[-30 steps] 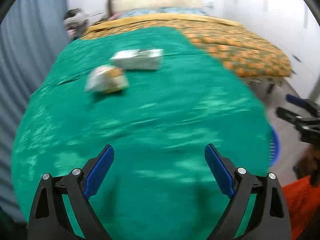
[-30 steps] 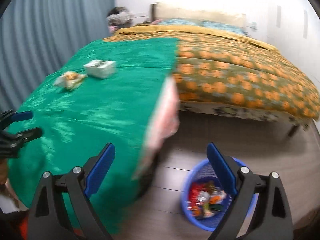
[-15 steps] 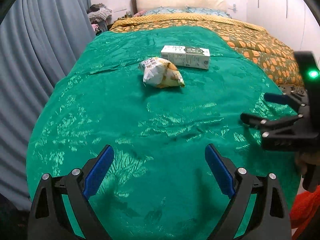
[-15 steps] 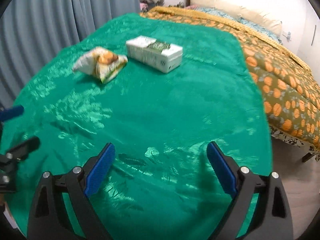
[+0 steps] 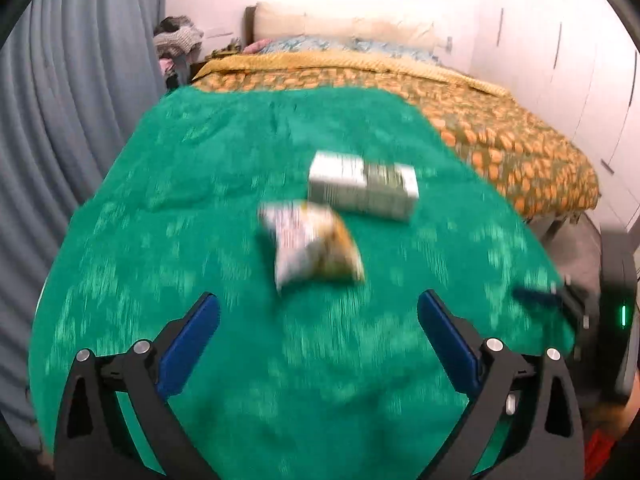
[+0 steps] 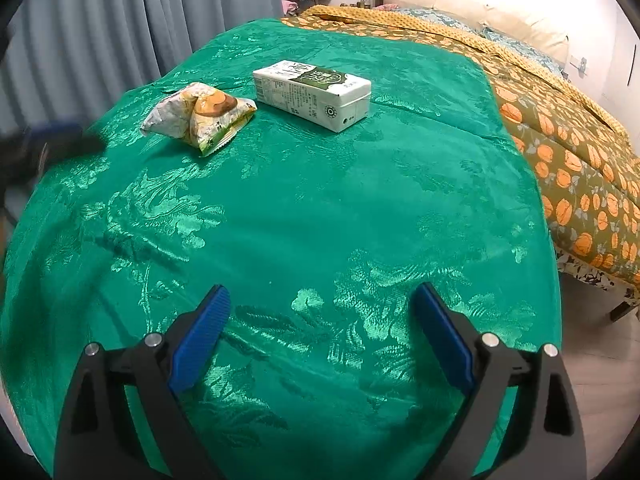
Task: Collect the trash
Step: 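Grasp the white printed snack bag with the left tool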
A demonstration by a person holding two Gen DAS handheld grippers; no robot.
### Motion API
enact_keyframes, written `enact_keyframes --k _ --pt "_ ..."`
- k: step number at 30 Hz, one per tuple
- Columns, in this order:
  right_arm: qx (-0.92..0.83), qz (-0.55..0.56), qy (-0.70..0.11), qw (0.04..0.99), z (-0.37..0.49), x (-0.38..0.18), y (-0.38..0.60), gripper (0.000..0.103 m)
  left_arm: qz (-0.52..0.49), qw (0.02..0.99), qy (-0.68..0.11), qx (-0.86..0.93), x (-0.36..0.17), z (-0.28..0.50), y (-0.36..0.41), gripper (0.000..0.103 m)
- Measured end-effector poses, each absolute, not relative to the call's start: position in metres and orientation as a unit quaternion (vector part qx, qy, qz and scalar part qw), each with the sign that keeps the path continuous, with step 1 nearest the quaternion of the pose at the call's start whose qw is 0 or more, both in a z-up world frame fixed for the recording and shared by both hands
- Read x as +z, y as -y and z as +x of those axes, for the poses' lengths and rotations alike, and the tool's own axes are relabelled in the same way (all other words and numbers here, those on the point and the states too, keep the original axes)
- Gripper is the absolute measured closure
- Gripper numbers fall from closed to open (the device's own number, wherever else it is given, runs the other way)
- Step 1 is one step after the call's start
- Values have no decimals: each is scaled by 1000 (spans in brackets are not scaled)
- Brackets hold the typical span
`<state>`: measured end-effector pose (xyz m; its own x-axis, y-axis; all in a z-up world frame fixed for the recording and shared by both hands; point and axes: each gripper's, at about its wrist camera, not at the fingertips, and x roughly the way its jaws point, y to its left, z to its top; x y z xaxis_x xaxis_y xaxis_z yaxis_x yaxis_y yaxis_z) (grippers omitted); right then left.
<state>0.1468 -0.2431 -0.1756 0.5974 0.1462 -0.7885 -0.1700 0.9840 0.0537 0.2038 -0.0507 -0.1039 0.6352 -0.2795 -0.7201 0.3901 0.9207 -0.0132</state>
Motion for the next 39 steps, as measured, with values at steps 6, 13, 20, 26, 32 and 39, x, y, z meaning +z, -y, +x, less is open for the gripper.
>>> enact_keyframes --k 6,13,20,26,32,39 --pt "89 -13 -440 893 147 -175 243 12 131 877 -422 -188 -129 262 86 6" --pt "89 -12 -440 893 148 -176 244 12 117 873 -453 -136 -158 299 83 9" --pt "89 -10 -440 894 148 -176 244 12 99 874 -446 -162 -145 278 59 52" --pt "89 -11 -439 894 147 -176 244 12 105 870 -451 -168 -136 214 9 52" --pt "88 -9 -439 894 146 -175 244 12 119 875 -442 -157 -157 175 -14 24" --pt "119 -29 -395 910 168 -145 261 12 101 873 -452 -154 -172 177 -25 5"
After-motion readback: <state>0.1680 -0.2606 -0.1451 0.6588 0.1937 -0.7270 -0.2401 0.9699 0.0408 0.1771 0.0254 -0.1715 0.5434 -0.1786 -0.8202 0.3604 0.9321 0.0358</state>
